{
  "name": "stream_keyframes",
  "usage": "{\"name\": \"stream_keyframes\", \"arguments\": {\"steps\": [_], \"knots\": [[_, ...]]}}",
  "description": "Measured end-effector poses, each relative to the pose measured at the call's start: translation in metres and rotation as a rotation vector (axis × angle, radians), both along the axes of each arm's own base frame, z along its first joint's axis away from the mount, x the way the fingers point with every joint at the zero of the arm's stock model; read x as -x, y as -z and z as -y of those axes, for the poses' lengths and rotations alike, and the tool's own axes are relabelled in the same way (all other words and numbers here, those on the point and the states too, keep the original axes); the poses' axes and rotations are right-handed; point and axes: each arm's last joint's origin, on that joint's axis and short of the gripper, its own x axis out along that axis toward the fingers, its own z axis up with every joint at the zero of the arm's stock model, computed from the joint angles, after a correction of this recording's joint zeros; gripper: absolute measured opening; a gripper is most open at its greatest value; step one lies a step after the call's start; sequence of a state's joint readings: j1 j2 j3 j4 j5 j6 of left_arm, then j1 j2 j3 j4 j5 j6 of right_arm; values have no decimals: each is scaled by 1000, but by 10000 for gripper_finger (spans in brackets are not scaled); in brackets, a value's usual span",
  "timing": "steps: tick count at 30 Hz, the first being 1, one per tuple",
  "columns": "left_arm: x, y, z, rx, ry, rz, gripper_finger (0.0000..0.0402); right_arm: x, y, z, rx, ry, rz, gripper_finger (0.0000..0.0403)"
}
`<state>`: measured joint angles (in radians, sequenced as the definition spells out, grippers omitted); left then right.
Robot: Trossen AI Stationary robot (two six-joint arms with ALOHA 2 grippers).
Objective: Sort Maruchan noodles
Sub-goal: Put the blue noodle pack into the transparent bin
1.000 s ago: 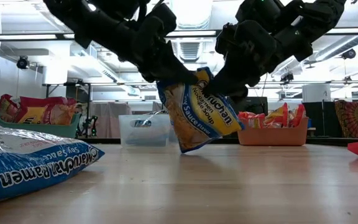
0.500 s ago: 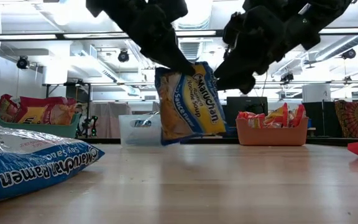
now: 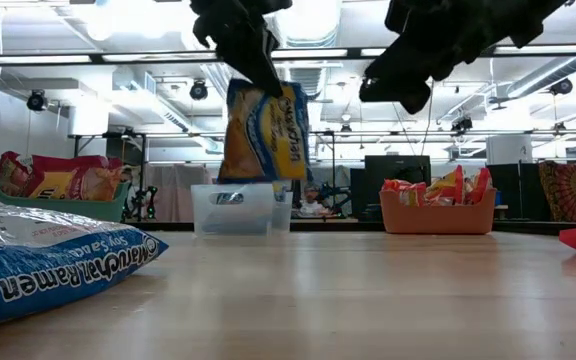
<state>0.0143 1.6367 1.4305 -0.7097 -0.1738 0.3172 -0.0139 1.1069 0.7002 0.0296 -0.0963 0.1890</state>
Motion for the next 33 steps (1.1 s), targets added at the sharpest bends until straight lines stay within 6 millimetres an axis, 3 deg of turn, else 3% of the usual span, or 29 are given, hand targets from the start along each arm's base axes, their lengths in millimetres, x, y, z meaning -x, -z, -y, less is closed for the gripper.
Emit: {"name": "stream_keyframes", "arguments": {"steps": [8,14,19,23,33], "knots": [[28,-40,-42,-79,-51,10,0,-1,2,0,7,-2,-8,215],[44,-43,-87,-120,-150,-19,0,-4,8,0,6,-1,-30,215],[51,-32,-116,-51,-149,-40,0,-5,9,0,7,-1,-33,217],[54,-23,-127,-17,-157,-54,0,-5,9,0,10,-2,-33,217],[51,-21,-127,29,-120,-16,0,-5,10,1,35,4,-36,217]]}}
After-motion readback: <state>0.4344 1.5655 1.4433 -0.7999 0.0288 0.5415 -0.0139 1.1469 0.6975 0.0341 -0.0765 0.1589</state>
